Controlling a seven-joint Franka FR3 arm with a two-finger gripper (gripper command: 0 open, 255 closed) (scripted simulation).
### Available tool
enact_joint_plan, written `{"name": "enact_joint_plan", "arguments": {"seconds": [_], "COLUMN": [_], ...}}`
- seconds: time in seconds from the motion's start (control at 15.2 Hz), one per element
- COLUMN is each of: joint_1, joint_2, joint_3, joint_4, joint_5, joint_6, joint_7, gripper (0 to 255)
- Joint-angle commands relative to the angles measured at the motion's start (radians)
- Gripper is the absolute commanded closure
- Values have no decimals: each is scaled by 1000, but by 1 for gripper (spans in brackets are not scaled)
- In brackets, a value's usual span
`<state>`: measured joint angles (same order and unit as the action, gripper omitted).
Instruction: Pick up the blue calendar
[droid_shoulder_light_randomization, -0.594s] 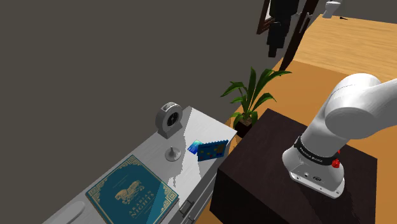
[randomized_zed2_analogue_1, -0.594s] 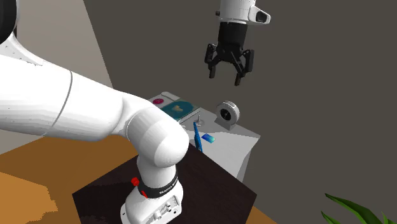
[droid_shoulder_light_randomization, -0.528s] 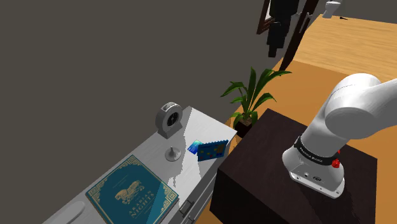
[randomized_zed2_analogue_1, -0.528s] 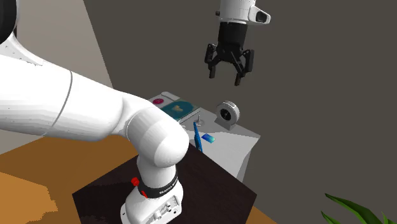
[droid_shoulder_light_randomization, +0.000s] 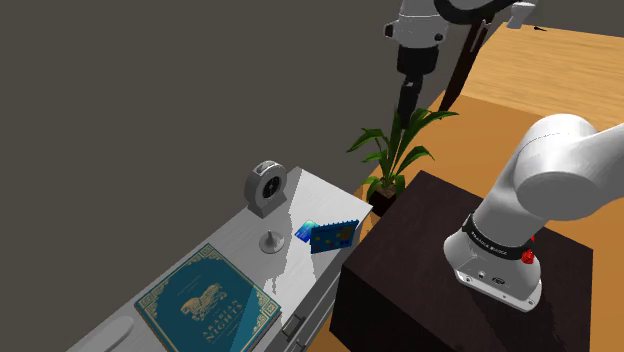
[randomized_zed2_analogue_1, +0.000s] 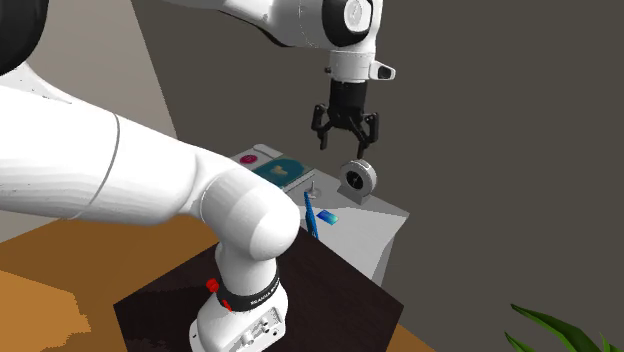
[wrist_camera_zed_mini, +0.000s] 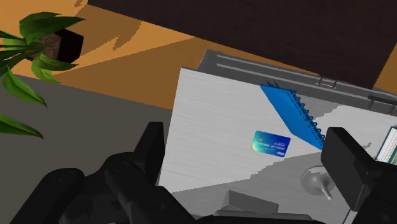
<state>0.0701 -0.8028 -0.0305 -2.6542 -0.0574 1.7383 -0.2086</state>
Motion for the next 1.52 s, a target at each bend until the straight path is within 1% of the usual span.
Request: {"name": "enact_joint_plan", "arguments": {"seconds": [0.0, 0.26, 0.53, 0.79, 1.12, 1.25, 1.32, 1.39, 1.45], "joint_1": [25, 78, 132, 183, 227, 227, 221, 208, 193], "joint_2": [17, 73, 168, 304, 527, 628, 680, 734, 788], "joint_3": [8, 28, 50, 77, 122, 149, 165, 182, 193], "joint_4": [-50, -142, -212, -257, -273, -266, -259, -250, -236], "joint_5": [5, 16, 25, 29, 8, -28, -61, -115, -202], "joint_6": [87, 268, 465, 679, 958, 1068, 1121, 1172, 1219], "joint_7": [-21, -55, -86, -113, -127, -114, -96, -64, -7], "gripper": [0, 0, 0, 0, 0, 0, 0, 0, 0]}}
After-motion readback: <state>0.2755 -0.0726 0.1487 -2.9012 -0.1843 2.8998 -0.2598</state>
